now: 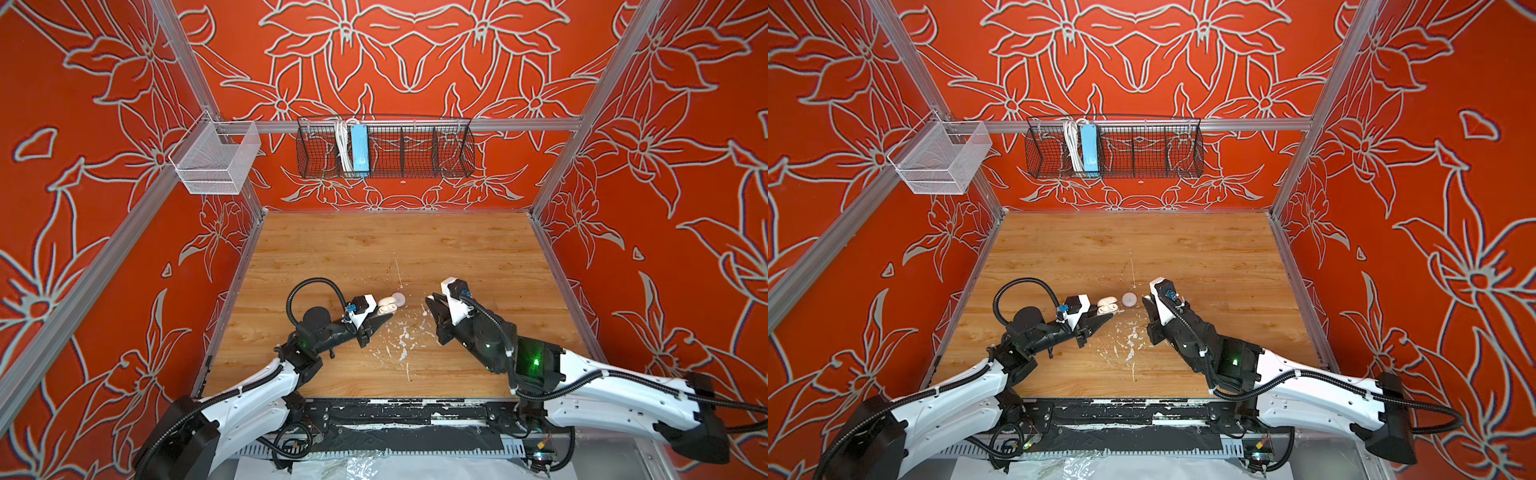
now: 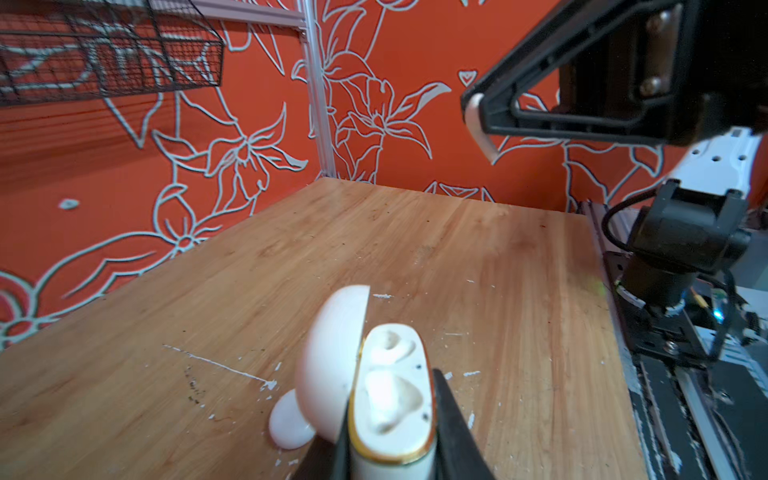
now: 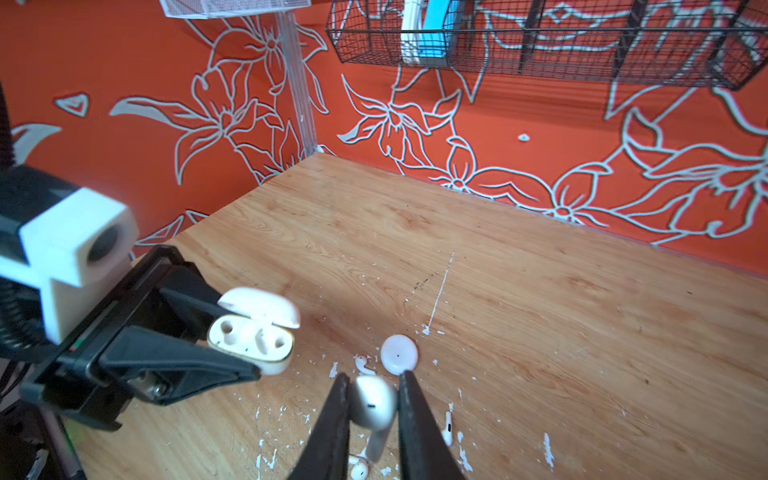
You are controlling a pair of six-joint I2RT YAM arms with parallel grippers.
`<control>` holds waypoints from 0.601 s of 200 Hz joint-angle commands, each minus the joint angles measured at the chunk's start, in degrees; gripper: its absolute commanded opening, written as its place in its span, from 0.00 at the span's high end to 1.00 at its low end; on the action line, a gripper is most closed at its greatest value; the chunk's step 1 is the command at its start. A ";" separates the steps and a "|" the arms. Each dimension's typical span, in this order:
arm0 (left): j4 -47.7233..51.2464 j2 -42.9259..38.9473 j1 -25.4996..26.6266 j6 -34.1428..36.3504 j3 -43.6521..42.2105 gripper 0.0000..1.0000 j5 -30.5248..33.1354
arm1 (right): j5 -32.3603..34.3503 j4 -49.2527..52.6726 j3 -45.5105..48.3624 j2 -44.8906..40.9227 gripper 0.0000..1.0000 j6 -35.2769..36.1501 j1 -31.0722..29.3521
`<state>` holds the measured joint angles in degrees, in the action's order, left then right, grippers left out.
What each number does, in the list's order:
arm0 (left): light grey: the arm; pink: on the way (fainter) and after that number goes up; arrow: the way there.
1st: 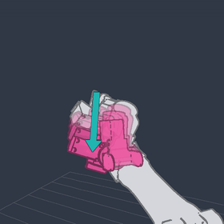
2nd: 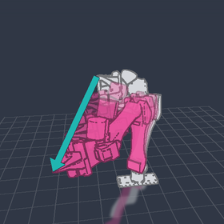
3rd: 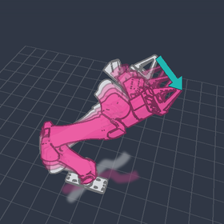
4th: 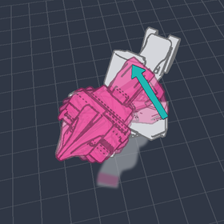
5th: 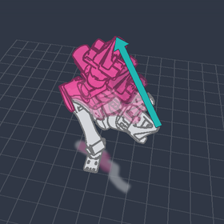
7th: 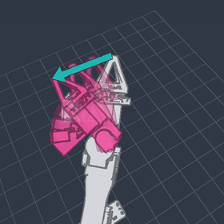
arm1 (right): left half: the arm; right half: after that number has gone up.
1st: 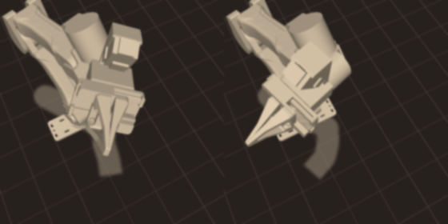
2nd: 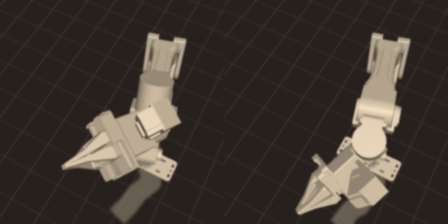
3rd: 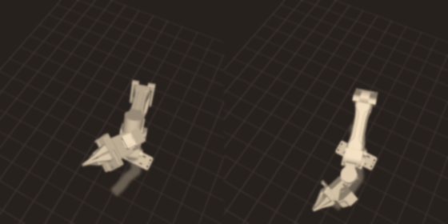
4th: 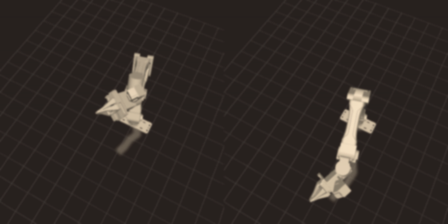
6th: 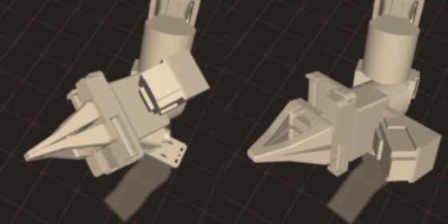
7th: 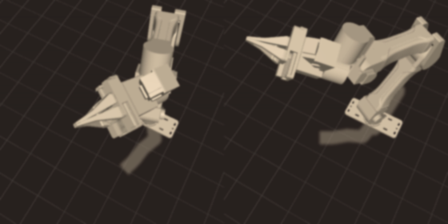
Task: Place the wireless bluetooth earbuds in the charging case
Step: 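Lift the earbud with the right gripper toward the case in the left gripper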
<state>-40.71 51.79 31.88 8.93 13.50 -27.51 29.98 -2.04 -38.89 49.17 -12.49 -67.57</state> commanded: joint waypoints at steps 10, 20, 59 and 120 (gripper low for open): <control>-3.12 -1.91 0.12 -0.55 -1.36 1.00 4.92 | -3.07 -6.02 -1.64 1.50 0.79 -0.10 -0.27; -3.32 -2.27 0.11 -1.13 -1.56 1.00 5.68 | -4.82 -4.33 -4.46 3.25 0.79 -0.82 -0.22; -3.47 -2.76 0.14 -7.61 -0.87 1.00 13.27 | -13.50 -4.72 -10.14 7.75 0.79 -1.41 -0.24; -15.02 2.78 0.21 -6.29 -3.31 1.00 -0.24 | -14.96 -12.46 -5.34 8.57 0.79 1.59 -0.24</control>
<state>-44.82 52.95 31.88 2.57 12.27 -22.37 17.10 -8.38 -47.13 58.65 -13.21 -67.59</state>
